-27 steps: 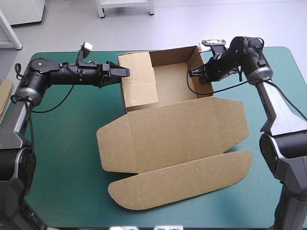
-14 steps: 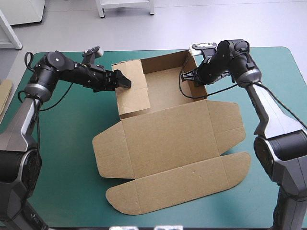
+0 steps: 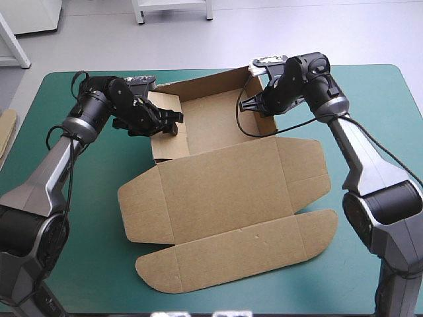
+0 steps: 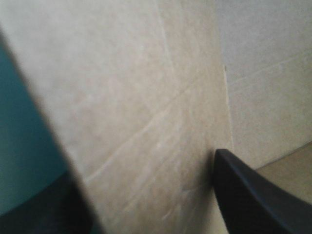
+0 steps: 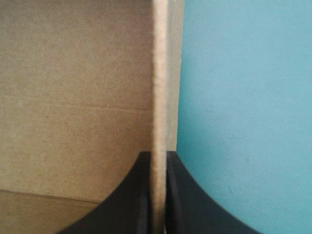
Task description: Fold the box
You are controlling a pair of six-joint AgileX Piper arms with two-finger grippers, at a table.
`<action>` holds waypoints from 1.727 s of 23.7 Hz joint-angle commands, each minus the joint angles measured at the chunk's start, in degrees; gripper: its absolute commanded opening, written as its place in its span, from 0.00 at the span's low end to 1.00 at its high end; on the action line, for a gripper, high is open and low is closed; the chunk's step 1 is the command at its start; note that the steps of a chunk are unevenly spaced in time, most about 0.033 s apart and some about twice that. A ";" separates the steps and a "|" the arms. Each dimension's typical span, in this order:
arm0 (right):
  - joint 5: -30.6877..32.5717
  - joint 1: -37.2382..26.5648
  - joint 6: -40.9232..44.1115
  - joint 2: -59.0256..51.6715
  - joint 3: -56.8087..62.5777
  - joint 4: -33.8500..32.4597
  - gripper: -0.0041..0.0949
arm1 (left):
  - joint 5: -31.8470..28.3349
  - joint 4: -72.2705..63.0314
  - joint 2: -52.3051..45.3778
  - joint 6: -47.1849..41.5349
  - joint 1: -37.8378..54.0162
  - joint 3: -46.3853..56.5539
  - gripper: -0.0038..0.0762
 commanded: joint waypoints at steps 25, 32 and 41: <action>2.00 4.68 4.35 -3.43 5.20 -6.37 0.04 | 0.23 12.04 0.95 -6.00 -0.61 -6.12 0.04; 2.00 4.68 4.35 -3.43 10.21 -6.99 0.04 | 6.04 11.20 7.03 -3.71 -0.61 -11.51 0.04; 2.00 -1.33 4.79 -3.43 10.48 -5.51 0.04 | 9.09 6.46 12.94 -0.94 -0.61 -13.17 0.04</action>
